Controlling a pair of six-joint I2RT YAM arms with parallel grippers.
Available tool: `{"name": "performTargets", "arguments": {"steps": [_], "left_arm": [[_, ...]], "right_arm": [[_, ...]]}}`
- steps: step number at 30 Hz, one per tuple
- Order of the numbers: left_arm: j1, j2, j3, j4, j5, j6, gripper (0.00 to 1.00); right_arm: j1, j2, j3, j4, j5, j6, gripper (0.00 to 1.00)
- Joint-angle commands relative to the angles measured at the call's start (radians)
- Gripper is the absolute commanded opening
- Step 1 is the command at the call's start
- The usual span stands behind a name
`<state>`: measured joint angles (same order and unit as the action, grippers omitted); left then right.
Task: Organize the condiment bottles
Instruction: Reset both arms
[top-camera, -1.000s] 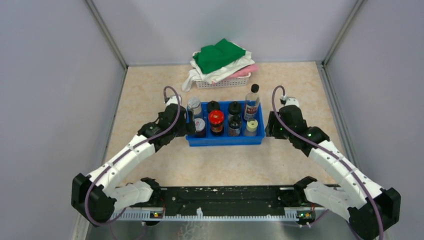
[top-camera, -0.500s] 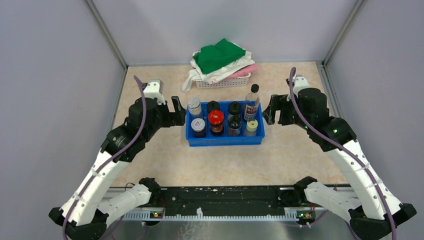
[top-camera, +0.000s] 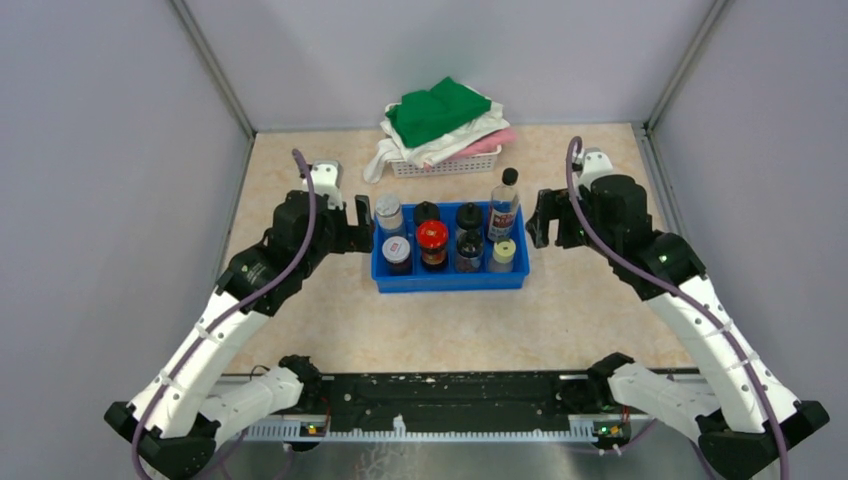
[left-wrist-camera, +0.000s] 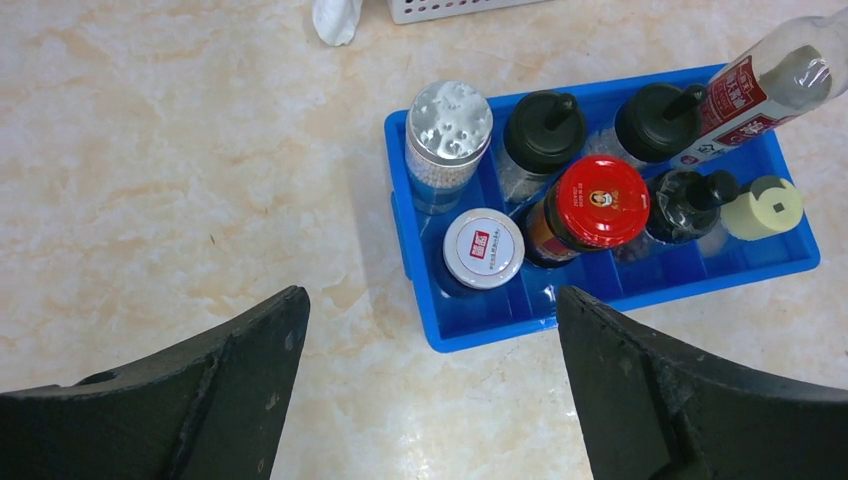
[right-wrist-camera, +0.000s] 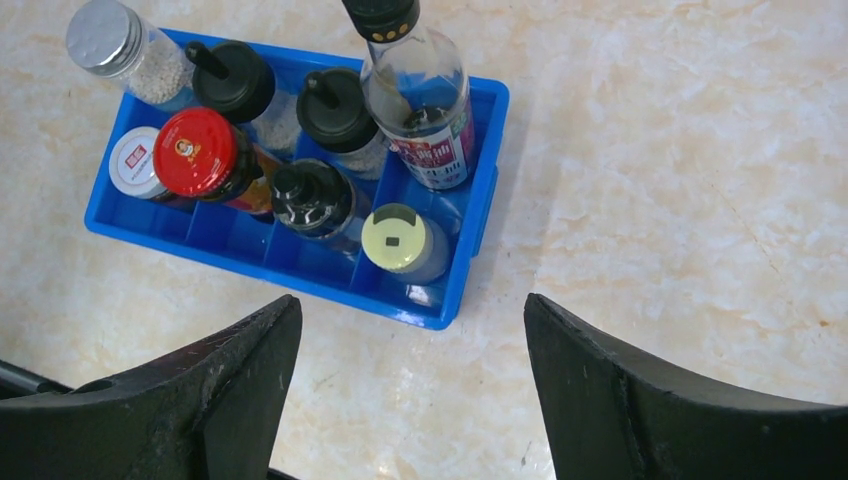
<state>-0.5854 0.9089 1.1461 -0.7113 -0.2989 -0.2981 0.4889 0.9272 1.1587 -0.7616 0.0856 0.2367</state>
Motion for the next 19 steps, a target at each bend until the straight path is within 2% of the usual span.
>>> {"name": "performTargets", "arguments": {"steps": [1,19], "left_arm": [[-0.003,0.003,0.011,0.063,-0.027,0.04,0.99],[-0.002,0.023,0.02,0.075,-0.011,0.041,0.99]], "right_arm": [[0.012,0.025,0.009,0.071,0.009,-0.018,0.81],[0.013,0.063,0.017,0.064,-0.008,-0.013,0.8]]}}
